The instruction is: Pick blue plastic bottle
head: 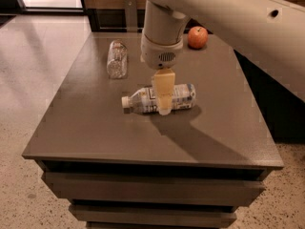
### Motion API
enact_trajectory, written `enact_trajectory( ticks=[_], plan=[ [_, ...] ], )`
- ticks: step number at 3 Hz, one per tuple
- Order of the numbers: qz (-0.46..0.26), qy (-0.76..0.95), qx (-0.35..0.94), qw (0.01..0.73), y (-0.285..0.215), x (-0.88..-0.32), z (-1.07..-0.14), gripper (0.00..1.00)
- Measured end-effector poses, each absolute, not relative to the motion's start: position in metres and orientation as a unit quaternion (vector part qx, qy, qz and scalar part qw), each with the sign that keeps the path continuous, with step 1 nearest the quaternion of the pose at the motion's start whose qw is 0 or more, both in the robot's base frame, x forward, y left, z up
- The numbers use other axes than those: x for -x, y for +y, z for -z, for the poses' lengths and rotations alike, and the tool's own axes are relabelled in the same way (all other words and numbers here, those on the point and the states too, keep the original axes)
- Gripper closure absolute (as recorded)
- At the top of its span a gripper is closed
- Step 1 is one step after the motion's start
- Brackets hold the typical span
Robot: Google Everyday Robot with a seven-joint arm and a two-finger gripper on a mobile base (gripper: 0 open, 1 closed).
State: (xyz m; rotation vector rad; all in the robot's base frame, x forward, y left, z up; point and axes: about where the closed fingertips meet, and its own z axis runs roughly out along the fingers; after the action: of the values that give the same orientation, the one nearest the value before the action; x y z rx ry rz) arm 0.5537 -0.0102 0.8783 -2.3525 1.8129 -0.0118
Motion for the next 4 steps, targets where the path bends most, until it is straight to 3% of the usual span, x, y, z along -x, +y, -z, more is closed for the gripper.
enact_trajectory(
  ticks=[2,3,4],
  plan=[
    [0.009,0.611,0.789,0.062,-0.012,-0.555,-0.847,0.0],
    [0.009,0.61,0.791,0.057,-0.012,-0.554,-0.837,0.17],
    [0.009,0.608,0.792,0.055,-0.012,-0.554,-0.832,0.41]
  ],
)
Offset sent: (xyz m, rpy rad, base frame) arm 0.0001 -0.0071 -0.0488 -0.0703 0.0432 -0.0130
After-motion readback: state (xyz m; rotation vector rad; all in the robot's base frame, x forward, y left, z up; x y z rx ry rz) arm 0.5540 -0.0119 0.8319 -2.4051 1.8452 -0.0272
